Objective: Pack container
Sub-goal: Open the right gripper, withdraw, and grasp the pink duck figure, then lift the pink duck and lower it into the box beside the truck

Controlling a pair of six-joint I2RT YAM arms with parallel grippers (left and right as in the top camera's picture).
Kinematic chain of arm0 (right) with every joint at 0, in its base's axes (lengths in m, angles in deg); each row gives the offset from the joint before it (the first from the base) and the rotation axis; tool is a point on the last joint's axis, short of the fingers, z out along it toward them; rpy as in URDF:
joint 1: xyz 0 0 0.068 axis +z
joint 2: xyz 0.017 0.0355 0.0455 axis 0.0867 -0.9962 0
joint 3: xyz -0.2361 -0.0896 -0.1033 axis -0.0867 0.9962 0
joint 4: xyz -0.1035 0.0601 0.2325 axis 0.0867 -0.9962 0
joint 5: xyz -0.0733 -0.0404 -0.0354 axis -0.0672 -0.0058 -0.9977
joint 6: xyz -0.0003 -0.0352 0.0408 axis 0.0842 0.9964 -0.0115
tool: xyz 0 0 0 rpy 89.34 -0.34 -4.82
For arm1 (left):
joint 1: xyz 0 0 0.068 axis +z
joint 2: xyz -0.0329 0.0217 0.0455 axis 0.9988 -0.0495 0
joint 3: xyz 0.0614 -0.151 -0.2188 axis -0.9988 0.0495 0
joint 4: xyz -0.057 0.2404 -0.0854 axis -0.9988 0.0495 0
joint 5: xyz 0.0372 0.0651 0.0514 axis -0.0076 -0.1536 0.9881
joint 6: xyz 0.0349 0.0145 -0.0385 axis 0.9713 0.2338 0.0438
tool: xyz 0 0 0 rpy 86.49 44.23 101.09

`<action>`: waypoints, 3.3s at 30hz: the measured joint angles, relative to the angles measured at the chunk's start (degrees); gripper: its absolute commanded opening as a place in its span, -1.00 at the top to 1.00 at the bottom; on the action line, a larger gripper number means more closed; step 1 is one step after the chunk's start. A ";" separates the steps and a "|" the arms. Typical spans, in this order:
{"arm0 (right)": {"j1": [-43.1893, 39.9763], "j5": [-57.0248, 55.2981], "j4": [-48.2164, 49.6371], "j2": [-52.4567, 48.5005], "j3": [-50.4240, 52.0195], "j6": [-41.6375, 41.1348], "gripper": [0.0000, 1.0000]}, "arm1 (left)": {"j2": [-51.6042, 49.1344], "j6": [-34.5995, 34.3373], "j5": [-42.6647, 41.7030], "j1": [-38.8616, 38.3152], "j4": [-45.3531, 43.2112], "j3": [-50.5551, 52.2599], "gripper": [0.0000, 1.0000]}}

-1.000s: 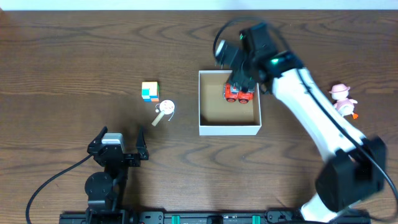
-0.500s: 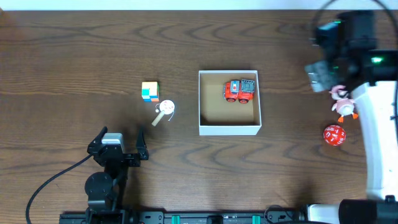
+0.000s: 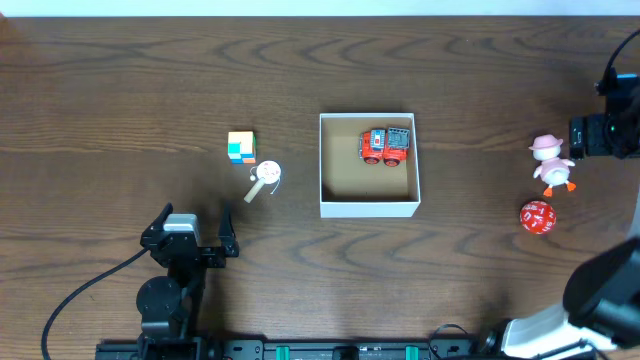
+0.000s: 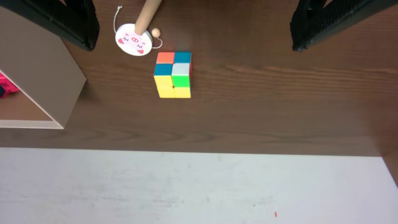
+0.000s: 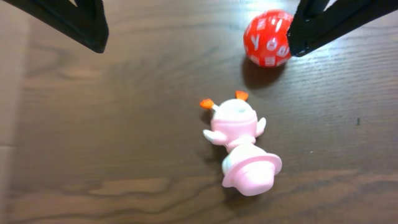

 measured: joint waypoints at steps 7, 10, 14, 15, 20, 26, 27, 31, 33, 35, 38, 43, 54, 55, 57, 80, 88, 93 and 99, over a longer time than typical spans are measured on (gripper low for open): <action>-1.55 4.68 5.09 -10.62 0.11 6.93 -0.93 | 0.00 0.00 0.00 0.00 0.00 0.00 -0.96; -1.55 8.11 6.84 -14.78 0.15 9.27 -0.90 | 0.00 0.00 0.00 0.00 0.00 0.00 -0.96; -1.36 12.48 8.20 -18.82 0.35 10.60 -0.88 | 0.00 0.00 0.00 0.00 0.00 0.00 -0.96; -1.14 13.42 8.31 -19.67 0.35 10.80 -0.88 | 0.00 0.00 0.00 0.00 0.00 0.00 -0.96; 0.33 15.93 9.09 -22.58 0.37 11.52 -0.78 | 0.00 0.00 0.00 0.00 0.00 0.00 -0.96; 0.70 15.43 9.79 -23.71 0.37 12.07 -0.14 | 0.00 0.00 0.00 0.00 -0.02 0.00 -0.96; 0.70 15.13 9.73 -23.71 0.37 11.96 -0.10 | 0.00 0.00 0.02 0.00 -0.02 0.00 -0.96; 0.70 12.02 8.83 -23.71 0.35 10.60 0.21 | 0.00 0.02 0.00 0.00 0.00 0.00 -0.96; 0.70 10.45 7.93 -23.71 0.33 9.75 0.47 | 0.00 0.02 0.02 0.00 0.00 0.00 -0.96; 0.76 9.84 7.13 -23.69 0.22 9.29 0.59 | 0.00 0.00 0.00 0.00 0.00 0.00 -0.96; 1.33 9.05 6.86 -23.45 -0.11 8.76 0.74 | 0.00 0.00 0.02 0.00 0.00 0.00 -0.96; 3.26 7.13 6.45 -22.23 -0.11 8.39 0.97 | 0.00 0.00 0.00 0.00 0.00 0.00 -0.96; 15.19 6.97 6.29 -10.95 -2.14 8.15 0.97 | 0.00 0.00 0.00 0.00 0.00 0.00 -0.96; 17.25 6.99 7.17 -8.98 -2.89 8.15 0.98 | 0.00 0.00 0.00 0.00 -0.02 0.00 -0.96; 20.79 7.04 9.07 -5.64 -4.02 8.17 0.97 | 0.00 0.00 0.00 0.00 0.00 0.00 -0.96; 50.97 7.91 20.20 -0.79 -5.33 -5.38 0.98 | 0.00 0.02 0.02 0.00 0.00 0.00 -0.96; 51.25 7.82 16.85 -6.60 -5.31 -24.55 0.97 | 0.00 0.00 0.02 0.00 0.00 0.00 -0.96; 53.33 7.63 15.06 -7.80 -5.31 -29.68 0.97 | 0.00 0.00 0.02 0.00 0.00 0.00 -0.96; 58.40 7.69 11.85 -7.82 -5.31 -31.69 0.98 | 0.00 0.02 0.02 0.00 0.00 0.00 -0.96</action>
